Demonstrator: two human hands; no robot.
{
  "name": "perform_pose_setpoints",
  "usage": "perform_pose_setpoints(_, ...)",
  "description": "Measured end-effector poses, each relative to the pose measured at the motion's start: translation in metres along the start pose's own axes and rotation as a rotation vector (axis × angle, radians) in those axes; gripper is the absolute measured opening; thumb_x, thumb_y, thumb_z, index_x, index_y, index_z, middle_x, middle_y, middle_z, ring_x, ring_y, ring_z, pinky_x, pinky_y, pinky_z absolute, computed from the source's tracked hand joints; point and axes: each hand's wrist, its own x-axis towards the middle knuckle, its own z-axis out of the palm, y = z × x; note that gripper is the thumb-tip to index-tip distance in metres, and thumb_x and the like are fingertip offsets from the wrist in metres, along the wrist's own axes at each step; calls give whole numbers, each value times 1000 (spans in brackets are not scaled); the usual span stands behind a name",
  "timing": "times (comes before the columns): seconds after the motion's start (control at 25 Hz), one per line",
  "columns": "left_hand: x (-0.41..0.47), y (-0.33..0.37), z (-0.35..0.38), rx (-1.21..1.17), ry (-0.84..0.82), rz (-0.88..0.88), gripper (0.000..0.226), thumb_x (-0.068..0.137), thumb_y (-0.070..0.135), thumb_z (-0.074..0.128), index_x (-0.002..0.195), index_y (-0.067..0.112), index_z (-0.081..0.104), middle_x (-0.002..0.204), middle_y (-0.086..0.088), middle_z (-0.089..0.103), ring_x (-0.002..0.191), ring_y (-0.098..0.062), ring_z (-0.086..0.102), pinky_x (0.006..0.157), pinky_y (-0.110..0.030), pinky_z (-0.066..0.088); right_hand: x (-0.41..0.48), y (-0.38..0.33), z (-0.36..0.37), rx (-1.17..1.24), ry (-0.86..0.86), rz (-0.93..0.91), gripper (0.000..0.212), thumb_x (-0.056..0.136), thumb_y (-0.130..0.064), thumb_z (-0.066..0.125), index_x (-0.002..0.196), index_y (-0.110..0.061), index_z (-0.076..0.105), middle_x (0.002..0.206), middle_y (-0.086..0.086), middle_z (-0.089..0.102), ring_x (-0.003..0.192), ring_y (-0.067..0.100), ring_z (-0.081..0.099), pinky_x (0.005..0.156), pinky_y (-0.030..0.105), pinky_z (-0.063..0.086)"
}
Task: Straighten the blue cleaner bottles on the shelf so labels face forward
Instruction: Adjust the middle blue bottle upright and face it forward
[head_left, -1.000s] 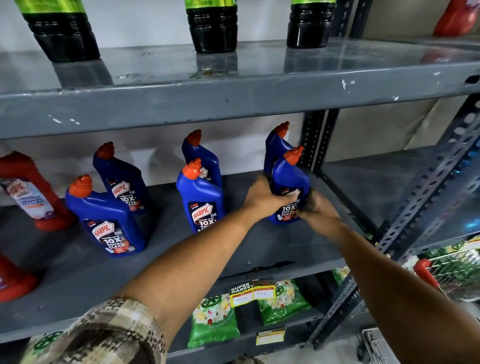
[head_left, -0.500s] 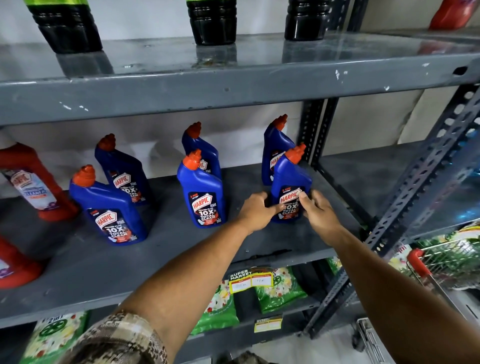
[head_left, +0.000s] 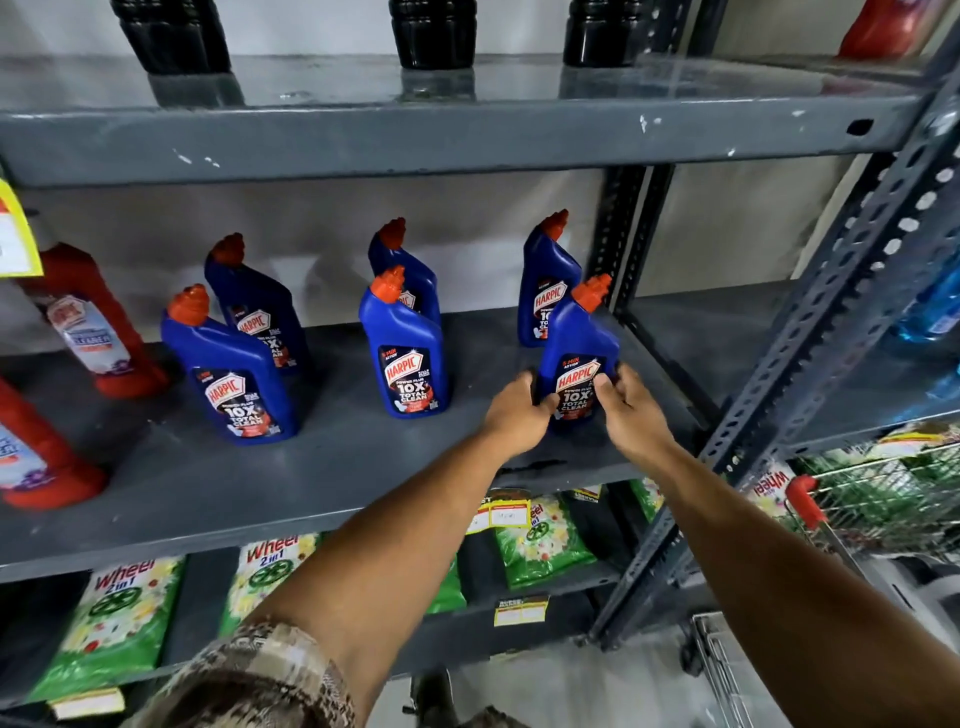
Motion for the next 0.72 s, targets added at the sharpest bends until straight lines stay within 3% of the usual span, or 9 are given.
perform_pose_setpoints(0.12, -18, -12, -10, -68, 177, 6, 43, 93, 28, 55, 132, 12, 48, 133, -10, 59, 121, -26, 56, 101, -36, 44, -18, 7, 8, -57, 157, -33, 31, 92, -35, 56, 113, -12, 57, 97, 1, 63, 91, 19, 61, 61, 15, 36)
perform_pose_setpoints(0.2, -36, -34, -30, -159, 341, 74, 27, 90, 20, 61, 115, 10, 60, 112, -8, 69, 102, -18, 64, 94, -29, 50, -30, 9, 17, -178, 39, -86, 21, 90, -34, 59, 100, -16, 63, 87, -4, 64, 83, 14, 60, 64, 18, 39)
perform_pose_setpoints(0.32, -58, -73, -72, -133, 577, 97, 10, 85, 13, 65, 94, 13, 70, 92, -7, 74, 81, -16, 68, 74, -6, 47, -36, 0, 37, -245, -195, -209, 13, 89, -27, 62, 96, -18, 67, 84, -9, 65, 75, 2, 58, 65, 4, 39)
perform_pose_setpoints(0.4, -59, -93, -104, -116, 664, 60, 12, 84, 10, 63, 95, 11, 70, 93, -9, 74, 81, -19, 67, 75, -14, 48, -30, -17, 53, -202, -242, -253, 16, 91, -23, 60, 104, -16, 66, 92, -6, 66, 80, 2, 60, 67, 0, 39)
perform_pose_setpoints(0.48, -50, -104, -132, -125, 667, -10, 23, 86, 9, 62, 109, 6, 66, 104, -12, 72, 88, -17, 63, 86, -26, 50, -18, -36, 75, -158, -268, -249, 27, 93, -20, 57, 119, -13, 60, 107, -1, 66, 94, 10, 63, 75, 3, 40)
perform_pose_setpoints(0.6, -28, -108, -158, -206, 494, -112, 40, 90, 11, 59, 129, 4, 53, 121, -3, 60, 108, -15, 56, 100, -28, 42, 1, -68, 101, -125, -295, -207, 47, 95, -18, 53, 141, -17, 42, 139, 5, 54, 120, 18, 57, 95, 26, 45)
perform_pose_setpoints(0.72, -13, -102, -163, -241, 339, 3, 33, 89, 16, 60, 121, 5, 59, 121, -8, 65, 108, -21, 62, 98, -33, 49, 19, -88, 120, -107, -341, -180, 57, 96, -18, 50, 149, -20, 27, 149, 7, 44, 133, 24, 48, 102, 34, 42)
